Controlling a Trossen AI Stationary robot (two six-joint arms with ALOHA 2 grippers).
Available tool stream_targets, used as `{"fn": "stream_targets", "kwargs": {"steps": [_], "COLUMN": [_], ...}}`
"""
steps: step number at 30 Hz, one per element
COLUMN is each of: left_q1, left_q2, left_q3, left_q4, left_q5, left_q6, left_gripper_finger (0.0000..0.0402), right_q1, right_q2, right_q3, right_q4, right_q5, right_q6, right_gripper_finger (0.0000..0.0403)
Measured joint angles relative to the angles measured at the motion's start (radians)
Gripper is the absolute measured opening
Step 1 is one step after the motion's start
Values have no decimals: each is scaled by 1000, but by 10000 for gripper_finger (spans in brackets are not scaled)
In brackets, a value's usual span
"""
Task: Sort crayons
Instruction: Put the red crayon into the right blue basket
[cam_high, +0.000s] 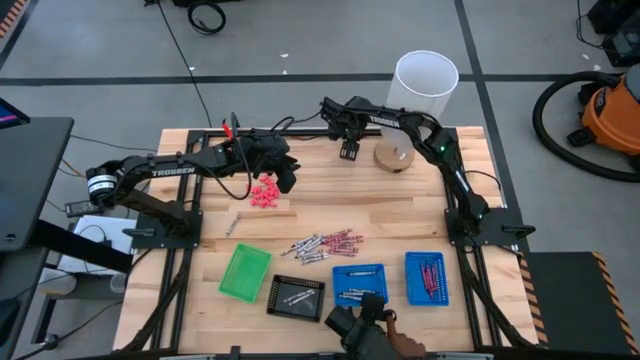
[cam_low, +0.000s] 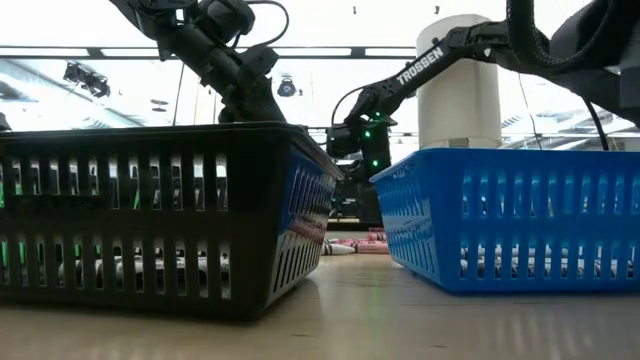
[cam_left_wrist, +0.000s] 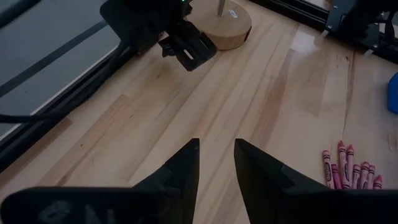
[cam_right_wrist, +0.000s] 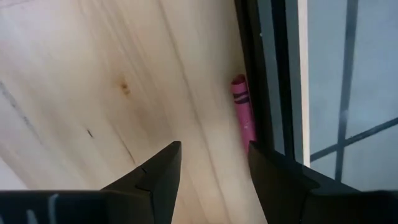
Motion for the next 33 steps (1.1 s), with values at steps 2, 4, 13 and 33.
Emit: {"fn": "stream_targets", "kwargs": {"steps": [2, 4, 13, 33], "left_q1": [0, 0, 0, 0], "left_q2": [0, 0, 0, 0], "left_q3": [0, 0, 0, 0], "left_q4": [0, 0, -1, -6], "left_q5": [0, 0, 0, 0], "left_q6": [0, 0, 5, 0], "left_gripper_finger": [110, 110, 110, 110], "right_q1": [-6, -12, 0, 97], "right_q2": [0, 7, 19, 28], "right_q3": [0, 1, -10, 109], "right_q4": [6, 21, 16, -93], "right_q5": [-31, -55, -115, -54], "right_q6": [-2, -3, -2, 70], "right_gripper_finger": [195, 195, 195, 176]}}
